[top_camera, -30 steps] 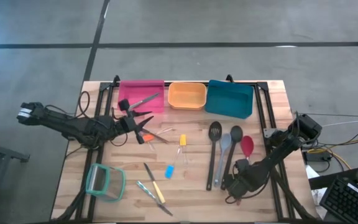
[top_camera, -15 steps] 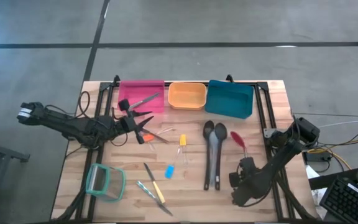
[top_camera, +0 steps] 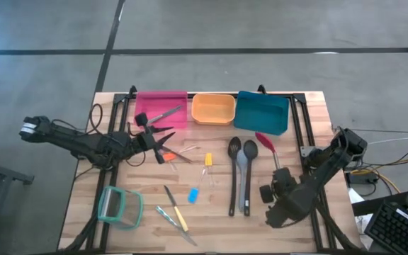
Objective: Pick & Place Kitchen Items
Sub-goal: Put the red spoon into the blue bin
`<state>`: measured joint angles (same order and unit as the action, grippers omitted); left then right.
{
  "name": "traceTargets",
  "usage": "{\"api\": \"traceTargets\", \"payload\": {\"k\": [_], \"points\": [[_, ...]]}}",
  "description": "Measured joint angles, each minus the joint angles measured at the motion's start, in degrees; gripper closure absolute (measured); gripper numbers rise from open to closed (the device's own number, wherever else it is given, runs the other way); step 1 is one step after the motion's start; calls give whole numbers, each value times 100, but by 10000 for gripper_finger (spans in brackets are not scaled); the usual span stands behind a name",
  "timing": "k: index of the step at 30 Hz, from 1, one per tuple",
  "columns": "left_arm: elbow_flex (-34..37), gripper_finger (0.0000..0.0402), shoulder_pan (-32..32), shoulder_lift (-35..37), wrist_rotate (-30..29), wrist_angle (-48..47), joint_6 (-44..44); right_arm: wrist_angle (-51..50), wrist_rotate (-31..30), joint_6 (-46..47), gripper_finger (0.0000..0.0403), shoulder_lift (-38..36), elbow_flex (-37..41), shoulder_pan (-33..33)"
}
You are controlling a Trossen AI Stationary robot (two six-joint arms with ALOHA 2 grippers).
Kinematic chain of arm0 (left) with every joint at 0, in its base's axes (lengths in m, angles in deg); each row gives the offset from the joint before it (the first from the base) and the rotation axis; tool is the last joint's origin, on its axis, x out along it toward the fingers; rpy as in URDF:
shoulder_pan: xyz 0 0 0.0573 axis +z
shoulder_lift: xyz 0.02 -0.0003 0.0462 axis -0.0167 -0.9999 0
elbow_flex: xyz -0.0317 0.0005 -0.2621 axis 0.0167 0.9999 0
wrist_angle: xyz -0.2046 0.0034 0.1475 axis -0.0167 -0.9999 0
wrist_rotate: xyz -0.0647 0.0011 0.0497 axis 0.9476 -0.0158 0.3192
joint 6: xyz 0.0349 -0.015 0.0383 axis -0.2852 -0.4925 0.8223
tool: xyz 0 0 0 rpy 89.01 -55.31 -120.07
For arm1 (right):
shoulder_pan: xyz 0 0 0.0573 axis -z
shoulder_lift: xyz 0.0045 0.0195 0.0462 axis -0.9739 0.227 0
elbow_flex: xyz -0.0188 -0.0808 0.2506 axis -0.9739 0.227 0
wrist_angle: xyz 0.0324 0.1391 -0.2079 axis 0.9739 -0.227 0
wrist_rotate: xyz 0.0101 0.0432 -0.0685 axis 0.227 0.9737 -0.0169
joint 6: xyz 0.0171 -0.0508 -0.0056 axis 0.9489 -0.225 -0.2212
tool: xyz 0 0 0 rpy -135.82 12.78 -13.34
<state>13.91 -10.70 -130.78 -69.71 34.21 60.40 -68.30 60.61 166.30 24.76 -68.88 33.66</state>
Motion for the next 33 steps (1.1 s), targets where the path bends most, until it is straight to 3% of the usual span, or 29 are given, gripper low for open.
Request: {"api": "traceTargets", "payload": {"k": [4, 16, 21, 33], "points": [[3, 315, 0, 0, 0, -2, -4, -10, -220, -868, 357, -344, 323, 540], [4, 314, 4, 0, -2, -39, -125, -2, -2045, -4564, 357, -1303, 433, 2744], [7, 317, 4, 0, -1, -91, -133, -6, -2061, -6039, 357, -1739, 435, 3629], [7, 316, 2, 0, 0, -87, -249, 7, -1861, -7963, 357, -1963, 500, 5367]]}}
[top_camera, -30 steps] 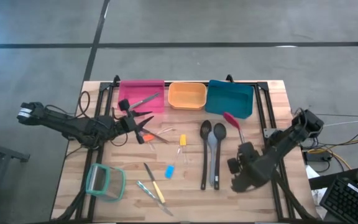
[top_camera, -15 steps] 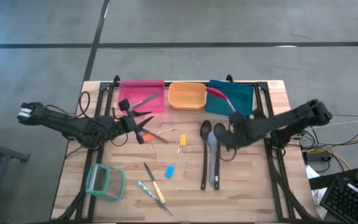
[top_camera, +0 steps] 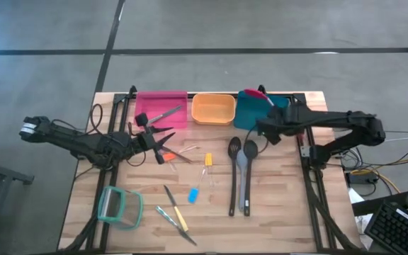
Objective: Pick & Place Kitchen Items
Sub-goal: Put the red spoon into the blue bin
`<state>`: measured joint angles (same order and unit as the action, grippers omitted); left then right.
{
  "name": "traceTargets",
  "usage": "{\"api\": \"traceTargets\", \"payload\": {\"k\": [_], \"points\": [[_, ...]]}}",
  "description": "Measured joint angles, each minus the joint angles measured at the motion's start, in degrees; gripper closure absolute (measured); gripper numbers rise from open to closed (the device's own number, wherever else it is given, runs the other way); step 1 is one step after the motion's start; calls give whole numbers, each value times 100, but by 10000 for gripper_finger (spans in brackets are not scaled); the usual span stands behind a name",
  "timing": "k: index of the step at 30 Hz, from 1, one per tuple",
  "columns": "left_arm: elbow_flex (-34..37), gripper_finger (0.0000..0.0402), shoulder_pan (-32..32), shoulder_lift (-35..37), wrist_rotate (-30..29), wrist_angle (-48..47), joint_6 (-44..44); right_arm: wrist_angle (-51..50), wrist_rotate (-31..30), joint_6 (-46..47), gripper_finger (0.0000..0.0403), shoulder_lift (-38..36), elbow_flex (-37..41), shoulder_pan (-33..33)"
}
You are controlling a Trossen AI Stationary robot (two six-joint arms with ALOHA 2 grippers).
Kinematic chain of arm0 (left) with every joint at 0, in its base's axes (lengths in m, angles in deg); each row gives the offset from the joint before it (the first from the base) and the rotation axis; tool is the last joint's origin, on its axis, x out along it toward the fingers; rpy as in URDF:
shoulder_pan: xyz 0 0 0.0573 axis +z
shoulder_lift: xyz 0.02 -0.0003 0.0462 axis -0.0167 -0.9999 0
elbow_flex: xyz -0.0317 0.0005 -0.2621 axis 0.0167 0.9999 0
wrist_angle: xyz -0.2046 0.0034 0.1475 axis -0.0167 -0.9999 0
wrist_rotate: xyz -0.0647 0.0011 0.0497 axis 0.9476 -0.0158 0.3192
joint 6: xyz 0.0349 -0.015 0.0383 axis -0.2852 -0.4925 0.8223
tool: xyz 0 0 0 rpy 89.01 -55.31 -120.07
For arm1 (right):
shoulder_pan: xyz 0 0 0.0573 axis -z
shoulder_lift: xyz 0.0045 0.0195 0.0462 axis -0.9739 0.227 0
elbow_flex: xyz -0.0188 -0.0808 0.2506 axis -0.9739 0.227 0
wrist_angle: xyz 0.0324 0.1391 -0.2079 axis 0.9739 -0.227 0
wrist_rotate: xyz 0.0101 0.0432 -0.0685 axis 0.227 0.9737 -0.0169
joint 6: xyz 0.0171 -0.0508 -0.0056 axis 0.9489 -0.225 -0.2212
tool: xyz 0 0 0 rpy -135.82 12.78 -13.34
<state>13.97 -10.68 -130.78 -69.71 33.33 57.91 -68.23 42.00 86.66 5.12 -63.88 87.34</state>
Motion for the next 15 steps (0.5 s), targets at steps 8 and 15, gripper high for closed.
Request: {"api": "traceTargets", "payload": {"k": [8, 15], "points": [[0, 317, 0, 0, 0, 0, -31, 182, 183, -990, 357, 413, 0, 673], [0, 314, -4, 0, 0, -1, -48, 782, 191, -1608, 357, 636, 0, 948]]}}
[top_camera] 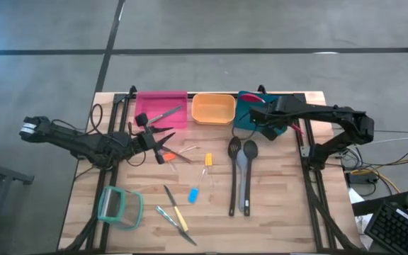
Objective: Pick & Place Kitchen Items
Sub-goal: Put the red spoon into the blue bin
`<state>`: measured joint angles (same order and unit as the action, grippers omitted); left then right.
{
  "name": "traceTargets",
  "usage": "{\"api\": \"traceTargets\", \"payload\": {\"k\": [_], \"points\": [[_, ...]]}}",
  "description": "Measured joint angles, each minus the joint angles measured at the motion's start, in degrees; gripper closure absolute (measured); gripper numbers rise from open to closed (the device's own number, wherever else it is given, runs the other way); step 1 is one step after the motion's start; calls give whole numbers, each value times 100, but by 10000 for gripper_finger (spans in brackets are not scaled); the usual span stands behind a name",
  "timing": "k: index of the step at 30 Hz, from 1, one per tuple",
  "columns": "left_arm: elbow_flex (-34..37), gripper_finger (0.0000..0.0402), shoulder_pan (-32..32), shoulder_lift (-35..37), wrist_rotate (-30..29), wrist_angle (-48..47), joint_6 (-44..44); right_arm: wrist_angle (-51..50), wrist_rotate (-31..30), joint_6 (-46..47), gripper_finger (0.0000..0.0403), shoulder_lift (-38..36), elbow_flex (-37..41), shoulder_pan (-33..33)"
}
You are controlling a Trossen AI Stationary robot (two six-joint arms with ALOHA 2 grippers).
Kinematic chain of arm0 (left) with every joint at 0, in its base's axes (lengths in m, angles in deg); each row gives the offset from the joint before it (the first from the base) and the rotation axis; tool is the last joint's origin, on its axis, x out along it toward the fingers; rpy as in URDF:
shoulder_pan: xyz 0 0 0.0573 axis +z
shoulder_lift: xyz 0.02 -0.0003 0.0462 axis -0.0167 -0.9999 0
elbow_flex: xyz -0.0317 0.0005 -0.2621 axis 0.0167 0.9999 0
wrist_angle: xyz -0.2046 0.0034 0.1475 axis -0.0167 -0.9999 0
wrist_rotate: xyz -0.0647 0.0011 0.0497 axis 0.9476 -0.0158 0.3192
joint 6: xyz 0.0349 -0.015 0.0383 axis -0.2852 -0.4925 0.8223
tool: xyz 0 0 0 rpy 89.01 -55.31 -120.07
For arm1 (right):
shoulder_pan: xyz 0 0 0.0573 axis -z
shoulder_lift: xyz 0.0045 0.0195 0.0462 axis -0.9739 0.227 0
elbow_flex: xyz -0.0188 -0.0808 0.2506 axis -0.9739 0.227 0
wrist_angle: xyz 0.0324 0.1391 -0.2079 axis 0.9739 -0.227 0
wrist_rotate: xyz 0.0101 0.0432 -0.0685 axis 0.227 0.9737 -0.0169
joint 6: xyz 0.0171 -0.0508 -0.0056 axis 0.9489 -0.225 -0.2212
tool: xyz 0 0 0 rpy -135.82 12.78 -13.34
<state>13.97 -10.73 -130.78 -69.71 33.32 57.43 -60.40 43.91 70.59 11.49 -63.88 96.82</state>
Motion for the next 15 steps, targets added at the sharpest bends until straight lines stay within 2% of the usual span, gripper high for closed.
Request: {"api": "traceTargets", "payload": {"k": [6, 9, 15], "points": [[0, 316, 0, 0, 0, -56, -7, 164, 113, -71, 357, 111, 137, 179], [0, 314, 0, 0, 0, -56, -8, 519, 360, -315, 357, 120, 379, 243], [0, 317, 2, 0, 0, -58, -8, 1176, 478, -775, 357, 131, 881, 403]]}}
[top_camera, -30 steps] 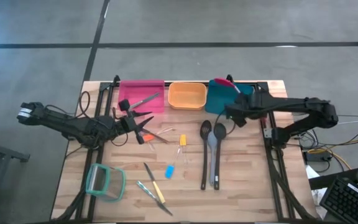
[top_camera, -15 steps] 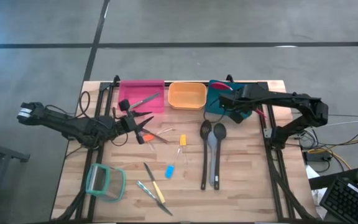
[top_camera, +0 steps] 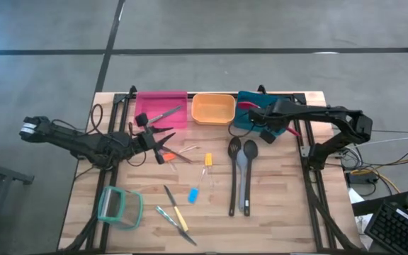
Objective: Pick & Place Kitchen Items
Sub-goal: Put the red spoon into the blue bin
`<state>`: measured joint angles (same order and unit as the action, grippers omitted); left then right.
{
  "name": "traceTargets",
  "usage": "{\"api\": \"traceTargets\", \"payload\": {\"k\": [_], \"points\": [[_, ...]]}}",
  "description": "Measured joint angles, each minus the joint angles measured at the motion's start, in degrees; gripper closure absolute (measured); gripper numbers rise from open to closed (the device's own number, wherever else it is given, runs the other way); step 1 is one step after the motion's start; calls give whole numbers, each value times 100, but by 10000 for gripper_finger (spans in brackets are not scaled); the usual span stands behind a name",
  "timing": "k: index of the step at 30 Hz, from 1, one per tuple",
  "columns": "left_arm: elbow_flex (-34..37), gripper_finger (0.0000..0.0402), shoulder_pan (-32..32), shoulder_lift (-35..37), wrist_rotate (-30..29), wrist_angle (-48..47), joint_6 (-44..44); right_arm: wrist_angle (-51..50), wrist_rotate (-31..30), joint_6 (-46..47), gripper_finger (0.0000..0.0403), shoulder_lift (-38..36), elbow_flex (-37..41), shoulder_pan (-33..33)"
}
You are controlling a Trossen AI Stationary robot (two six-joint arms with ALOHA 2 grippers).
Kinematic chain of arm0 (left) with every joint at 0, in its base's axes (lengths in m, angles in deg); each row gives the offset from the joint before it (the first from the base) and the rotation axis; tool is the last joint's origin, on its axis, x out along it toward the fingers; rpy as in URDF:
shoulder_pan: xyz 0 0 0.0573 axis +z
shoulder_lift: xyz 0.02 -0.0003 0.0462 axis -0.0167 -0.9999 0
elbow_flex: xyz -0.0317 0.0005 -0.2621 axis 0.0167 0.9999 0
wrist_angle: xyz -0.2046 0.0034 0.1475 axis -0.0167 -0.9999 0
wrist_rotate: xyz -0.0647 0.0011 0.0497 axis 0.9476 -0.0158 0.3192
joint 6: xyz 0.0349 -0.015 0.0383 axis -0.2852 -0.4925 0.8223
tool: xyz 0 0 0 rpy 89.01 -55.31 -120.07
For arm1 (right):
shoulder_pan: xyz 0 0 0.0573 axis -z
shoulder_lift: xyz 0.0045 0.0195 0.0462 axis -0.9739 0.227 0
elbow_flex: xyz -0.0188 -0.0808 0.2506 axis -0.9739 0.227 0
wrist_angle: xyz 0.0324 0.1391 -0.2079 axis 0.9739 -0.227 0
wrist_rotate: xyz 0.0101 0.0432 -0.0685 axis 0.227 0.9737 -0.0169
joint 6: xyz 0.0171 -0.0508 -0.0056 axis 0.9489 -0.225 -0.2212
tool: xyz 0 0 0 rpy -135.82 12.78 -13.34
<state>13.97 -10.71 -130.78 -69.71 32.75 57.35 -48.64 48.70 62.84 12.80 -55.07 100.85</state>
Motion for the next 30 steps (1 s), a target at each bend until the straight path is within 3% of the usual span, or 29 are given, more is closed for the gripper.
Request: {"api": "traceTargets", "payload": {"k": [18, 30], "points": [[0, 319, 5, 0, 0, 0, 2, 1184, 416, -554, 357, -35, 759, 543], [0, 319, 5, 0, 1, 0, 3, 1211, 501, -466, 217, -55, 613, 548]]}}
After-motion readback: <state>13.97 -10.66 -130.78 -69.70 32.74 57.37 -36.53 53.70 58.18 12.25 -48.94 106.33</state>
